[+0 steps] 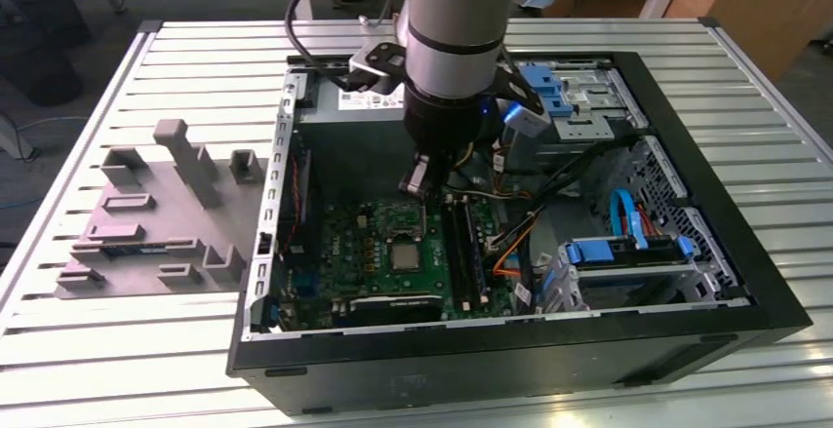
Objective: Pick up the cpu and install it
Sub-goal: 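Close the cpu cover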
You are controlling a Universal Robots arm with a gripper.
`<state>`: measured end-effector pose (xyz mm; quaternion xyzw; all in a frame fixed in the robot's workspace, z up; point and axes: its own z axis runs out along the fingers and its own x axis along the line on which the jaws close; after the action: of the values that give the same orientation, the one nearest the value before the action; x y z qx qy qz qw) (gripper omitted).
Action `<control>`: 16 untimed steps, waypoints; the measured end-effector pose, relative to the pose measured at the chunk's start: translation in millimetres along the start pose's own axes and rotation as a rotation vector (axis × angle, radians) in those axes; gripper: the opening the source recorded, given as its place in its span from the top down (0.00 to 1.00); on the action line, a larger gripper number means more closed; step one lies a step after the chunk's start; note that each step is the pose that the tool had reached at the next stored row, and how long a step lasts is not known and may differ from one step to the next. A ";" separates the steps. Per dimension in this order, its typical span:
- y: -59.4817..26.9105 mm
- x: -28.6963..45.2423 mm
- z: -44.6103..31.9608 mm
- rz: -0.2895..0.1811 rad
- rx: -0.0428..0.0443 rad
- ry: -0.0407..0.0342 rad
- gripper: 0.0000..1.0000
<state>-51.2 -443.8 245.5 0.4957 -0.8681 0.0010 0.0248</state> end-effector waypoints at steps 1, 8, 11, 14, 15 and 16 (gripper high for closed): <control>-0.6 1.0 0.1 0.000 0.0000 -0.0001 0.89; -4.3 7.3 0.3 0.000 0.0000 -0.0001 0.89; -6.0 10.1 0.4 0.000 0.0000 -0.0001 0.89; -7.0 12.1 0.4 0.000 0.0000 -0.0001 0.89; -7.0 12.9 0.4 0.000 0.0000 -0.0001 0.89; -6.7 13.8 0.5 0.000 -0.0001 -0.0001 0.89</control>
<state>-52.4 -459.1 245.4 0.4957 -0.8681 0.0009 0.0248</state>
